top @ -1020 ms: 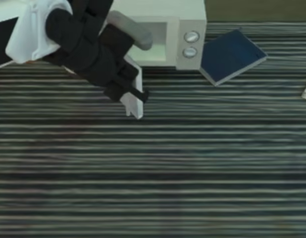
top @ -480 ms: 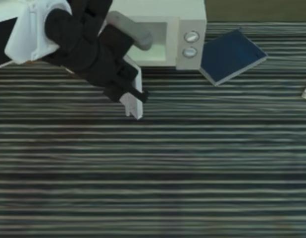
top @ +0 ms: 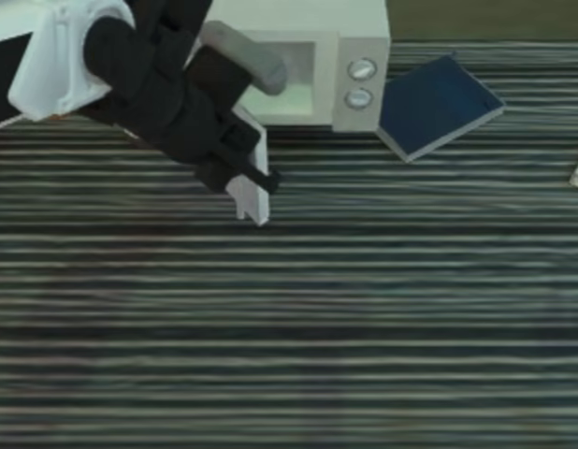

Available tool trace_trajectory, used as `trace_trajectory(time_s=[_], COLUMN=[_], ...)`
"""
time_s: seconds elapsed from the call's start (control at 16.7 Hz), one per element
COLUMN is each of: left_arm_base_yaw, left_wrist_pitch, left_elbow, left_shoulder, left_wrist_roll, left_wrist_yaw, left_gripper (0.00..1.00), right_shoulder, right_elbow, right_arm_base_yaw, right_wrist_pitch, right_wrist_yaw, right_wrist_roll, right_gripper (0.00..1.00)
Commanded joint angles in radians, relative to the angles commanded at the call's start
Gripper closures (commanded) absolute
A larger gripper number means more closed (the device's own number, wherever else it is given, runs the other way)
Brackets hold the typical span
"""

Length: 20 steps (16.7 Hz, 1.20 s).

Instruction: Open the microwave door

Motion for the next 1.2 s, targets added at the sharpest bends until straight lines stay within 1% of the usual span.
trace_trajectory(time_s=[0.48, 0.6, 0.84, 0.96, 1.2], left_arm_base_yaw=[-0.003, 0.011, 0.051, 0.065, 0.066], left_wrist_pitch=[-0.001, -0.005, -0.022, -0.030, -0.031], left_elbow=[-0.002, -0.009, -0.030, -0.039, -0.040], left_shoulder=[0.000, -0.009, -0.031, -0.037, -0.038], left_wrist_roll=[0.000, 0.030, 0.133, 0.165, 0.168], left_wrist_yaw=[0.007, 0.021, 0.069, 0.087, 0.089], left_gripper=[1.00, 1.00, 1.00, 1.00, 1.00], right_shoulder=[0.000, 0.000, 0.000, 0.000, 0.000], right_elbow=[0.000, 0.000, 0.000, 0.000, 0.000], right_arm_base_yaw=[0.000, 0.000, 0.000, 0.000, 0.000], right_wrist_pitch=[0.000, 0.000, 0.000, 0.000, 0.000], right_wrist_yaw=[0.000, 0.000, 0.000, 0.000, 0.000], right_wrist_roll=[0.000, 0.000, 0.000, 0.000, 0.000], right_gripper=[0.00, 0.00, 0.00, 0.00, 0.00])
